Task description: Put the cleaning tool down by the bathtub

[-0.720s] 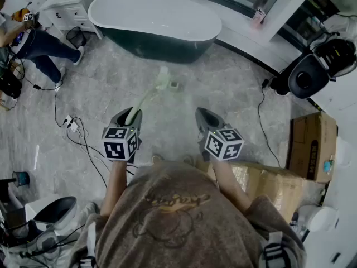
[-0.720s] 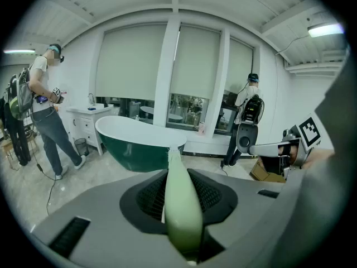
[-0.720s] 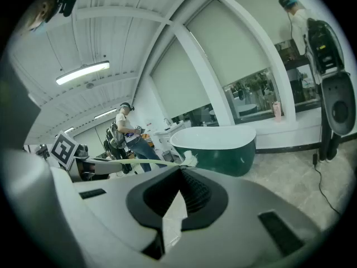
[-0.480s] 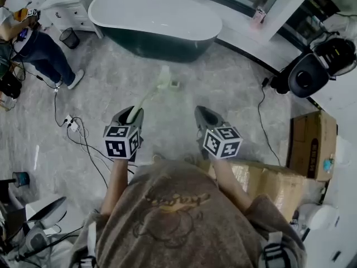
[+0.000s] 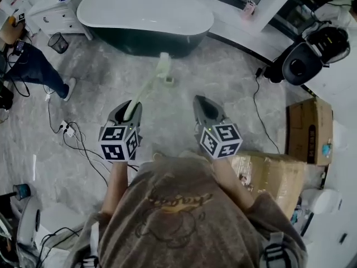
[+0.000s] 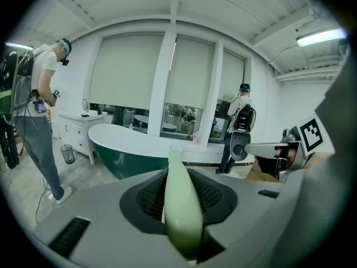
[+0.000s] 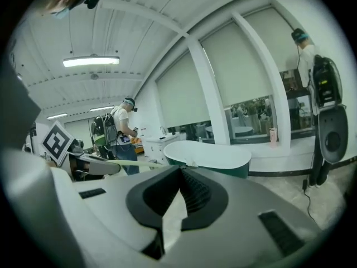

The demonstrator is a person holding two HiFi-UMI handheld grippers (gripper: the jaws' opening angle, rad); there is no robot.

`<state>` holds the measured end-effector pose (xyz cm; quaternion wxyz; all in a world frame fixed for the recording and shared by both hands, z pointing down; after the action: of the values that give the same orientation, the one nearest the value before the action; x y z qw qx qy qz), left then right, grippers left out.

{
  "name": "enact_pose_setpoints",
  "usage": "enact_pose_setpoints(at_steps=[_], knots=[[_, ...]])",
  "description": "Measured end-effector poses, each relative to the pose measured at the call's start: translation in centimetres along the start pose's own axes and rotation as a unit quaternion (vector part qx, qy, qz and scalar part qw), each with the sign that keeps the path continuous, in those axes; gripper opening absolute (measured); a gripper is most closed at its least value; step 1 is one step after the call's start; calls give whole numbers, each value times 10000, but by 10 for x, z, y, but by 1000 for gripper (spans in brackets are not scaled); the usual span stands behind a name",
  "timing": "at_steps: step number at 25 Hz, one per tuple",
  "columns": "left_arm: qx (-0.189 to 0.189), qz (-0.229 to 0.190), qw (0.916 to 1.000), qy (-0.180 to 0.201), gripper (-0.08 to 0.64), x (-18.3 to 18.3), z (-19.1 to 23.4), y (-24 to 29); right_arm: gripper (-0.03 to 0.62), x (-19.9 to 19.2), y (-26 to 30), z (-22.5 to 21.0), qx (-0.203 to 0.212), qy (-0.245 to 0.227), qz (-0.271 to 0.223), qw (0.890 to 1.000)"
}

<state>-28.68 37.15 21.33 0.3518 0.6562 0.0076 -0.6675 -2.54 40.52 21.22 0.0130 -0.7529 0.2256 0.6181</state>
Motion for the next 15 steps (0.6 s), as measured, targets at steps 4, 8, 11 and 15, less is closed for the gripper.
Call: enact_pose_setpoints(at_steps=[4, 8, 11, 15], knots=[[-80, -42, 10000, 4, 117, 1, 3, 11, 0, -4, -2, -3, -222, 74, 90, 9997], [-108, -68, 9999, 28, 117, 3, 7, 23, 0, -4, 4, -8, -353, 96, 32, 9993], [-75, -76, 9999, 90, 117, 9, 9, 35, 0, -1, 18, -13, -311, 130, -54, 9994], [-56, -98, 9999, 99, 117, 17, 11, 58, 0, 1, 45, -26, -124, 206, -108, 9997]])
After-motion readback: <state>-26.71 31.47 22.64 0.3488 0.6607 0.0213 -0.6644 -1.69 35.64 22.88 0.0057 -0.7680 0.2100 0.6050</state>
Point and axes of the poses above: the fingertips, and each gripper's own axes: y forward along the fingers, z to its left, x out of its top, the point moved 8 cm from there along -y, backward along the fingers, and after that the axes turned 2 degrees about -z, right-handed, at the moved point
